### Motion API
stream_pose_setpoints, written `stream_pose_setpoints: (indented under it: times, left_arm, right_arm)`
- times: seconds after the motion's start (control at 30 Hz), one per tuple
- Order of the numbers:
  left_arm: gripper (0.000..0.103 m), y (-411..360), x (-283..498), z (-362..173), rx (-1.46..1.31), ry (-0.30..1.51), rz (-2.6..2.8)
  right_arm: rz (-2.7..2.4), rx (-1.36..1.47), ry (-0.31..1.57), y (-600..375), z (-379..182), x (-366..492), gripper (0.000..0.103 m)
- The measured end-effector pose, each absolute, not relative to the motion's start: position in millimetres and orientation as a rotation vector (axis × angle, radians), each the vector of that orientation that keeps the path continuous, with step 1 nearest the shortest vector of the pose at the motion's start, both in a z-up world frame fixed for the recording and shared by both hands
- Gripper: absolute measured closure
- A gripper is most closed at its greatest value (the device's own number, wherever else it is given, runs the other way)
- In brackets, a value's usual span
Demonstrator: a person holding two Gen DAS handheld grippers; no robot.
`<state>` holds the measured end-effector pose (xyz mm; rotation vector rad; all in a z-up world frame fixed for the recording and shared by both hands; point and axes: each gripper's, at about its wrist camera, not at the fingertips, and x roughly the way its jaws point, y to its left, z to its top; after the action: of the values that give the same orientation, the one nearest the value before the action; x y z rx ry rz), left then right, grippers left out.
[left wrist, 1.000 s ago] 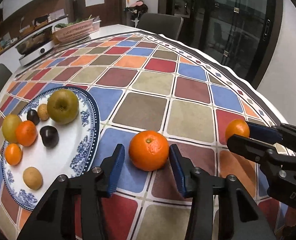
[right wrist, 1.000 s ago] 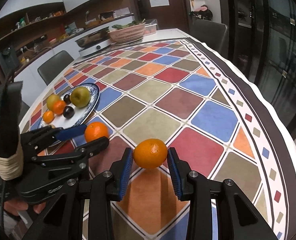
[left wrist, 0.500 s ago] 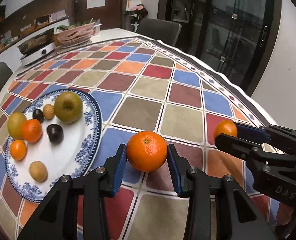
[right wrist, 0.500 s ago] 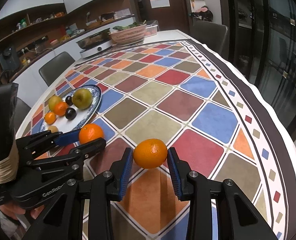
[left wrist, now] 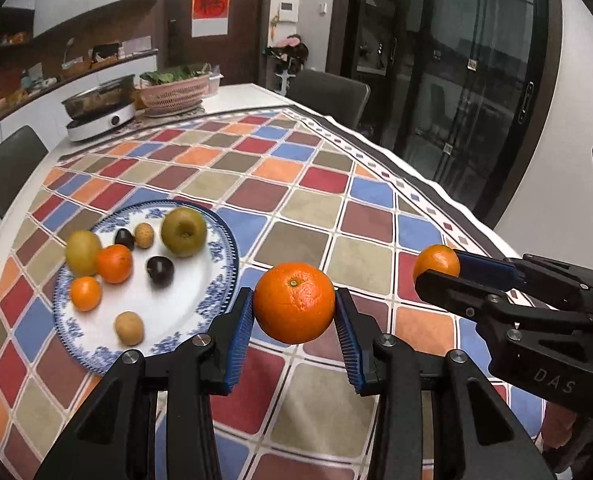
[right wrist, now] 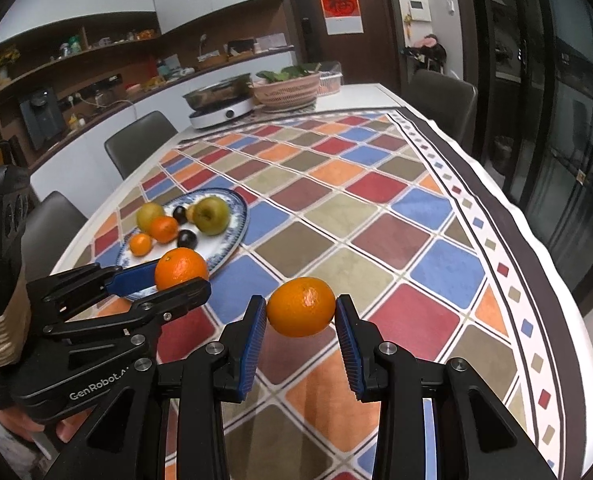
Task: Organize fruits
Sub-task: 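Carry both oranges onto the plate and open both grippers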
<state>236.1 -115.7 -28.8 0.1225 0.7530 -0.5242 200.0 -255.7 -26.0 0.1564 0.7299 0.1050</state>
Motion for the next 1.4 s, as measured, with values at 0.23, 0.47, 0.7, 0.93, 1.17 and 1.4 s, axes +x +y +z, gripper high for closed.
stream_pose_setpoints:
  times: [0.23, 0.47, 0.7, 0.93, 1.17, 1.4]
  left_arm:
    - [0.063, -95, 222, -14, 0.092, 0.726, -0.499]
    - [0.063, -72, 213, -2, 0.077, 0.697, -0.47]
    - [0.063, -48, 206, 12, 0.062, 0.66, -0.441]
    - [0.063, -22, 205, 21, 0.052, 0.629, -0.408]
    - [0.063, 3, 215, 21, 0.043, 0.618, -0.355]
    - [0.063, 19, 233, 8, 0.057, 0.642, -0.314]
  right_arm:
    - [0.142, 0.13, 0.696, -239, -7, 192, 0.066]
    - [0.184, 0.098, 0.675, -218, 6, 189, 0.066]
    - [0.224, 0.059, 0.659, -194, 19, 188, 0.066]
    - [0.26, 0.029, 0.649, -171, 28, 193, 0.066]
    - [0.301, -0.016, 0.647, -146, 30, 211, 0.066]
    - [0.319, -0.025, 0.679, -132, 19, 236, 0.066]
